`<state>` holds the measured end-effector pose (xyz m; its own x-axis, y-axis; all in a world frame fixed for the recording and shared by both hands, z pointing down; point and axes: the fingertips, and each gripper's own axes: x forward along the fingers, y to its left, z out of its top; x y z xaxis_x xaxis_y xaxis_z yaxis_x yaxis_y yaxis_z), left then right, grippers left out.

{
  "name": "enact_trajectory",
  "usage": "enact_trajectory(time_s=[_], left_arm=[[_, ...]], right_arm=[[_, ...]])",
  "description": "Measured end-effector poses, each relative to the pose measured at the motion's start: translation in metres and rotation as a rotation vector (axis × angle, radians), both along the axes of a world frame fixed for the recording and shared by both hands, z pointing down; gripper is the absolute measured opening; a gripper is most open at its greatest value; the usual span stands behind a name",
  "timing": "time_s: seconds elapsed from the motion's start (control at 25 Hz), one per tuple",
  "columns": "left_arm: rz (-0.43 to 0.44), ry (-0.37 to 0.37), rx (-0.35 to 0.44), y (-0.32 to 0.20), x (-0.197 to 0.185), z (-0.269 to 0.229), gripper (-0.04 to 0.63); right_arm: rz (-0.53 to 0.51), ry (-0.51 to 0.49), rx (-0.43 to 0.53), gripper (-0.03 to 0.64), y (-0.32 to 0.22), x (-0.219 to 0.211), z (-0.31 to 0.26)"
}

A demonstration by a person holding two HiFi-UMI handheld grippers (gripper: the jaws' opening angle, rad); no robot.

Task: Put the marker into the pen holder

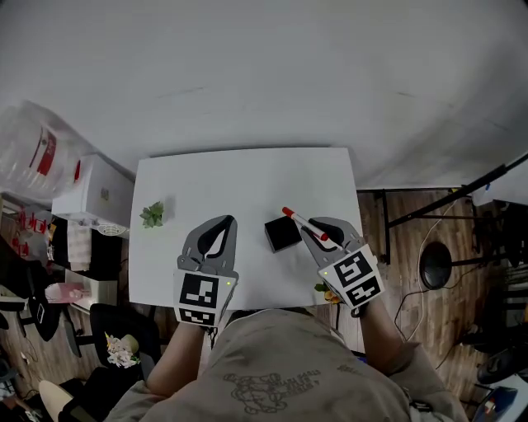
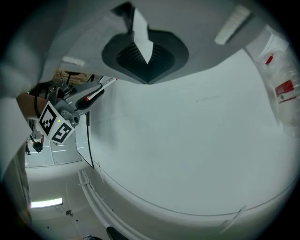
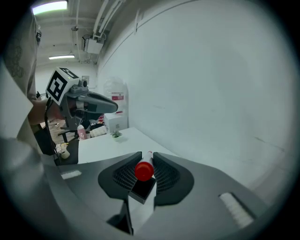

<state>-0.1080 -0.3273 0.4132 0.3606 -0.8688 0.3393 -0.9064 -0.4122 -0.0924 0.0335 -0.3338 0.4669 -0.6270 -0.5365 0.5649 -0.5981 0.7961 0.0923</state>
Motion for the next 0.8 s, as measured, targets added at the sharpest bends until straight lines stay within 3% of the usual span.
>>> enact_trajectory(time_s=[0.8], left_arm=[[-0.01, 0.013, -0.228, 0.018, -0.011, 0.094, 0.0]], right_arm=[[-0.066, 0.223, -0.314, 0.103, 0.013, -0.012, 0.155]])
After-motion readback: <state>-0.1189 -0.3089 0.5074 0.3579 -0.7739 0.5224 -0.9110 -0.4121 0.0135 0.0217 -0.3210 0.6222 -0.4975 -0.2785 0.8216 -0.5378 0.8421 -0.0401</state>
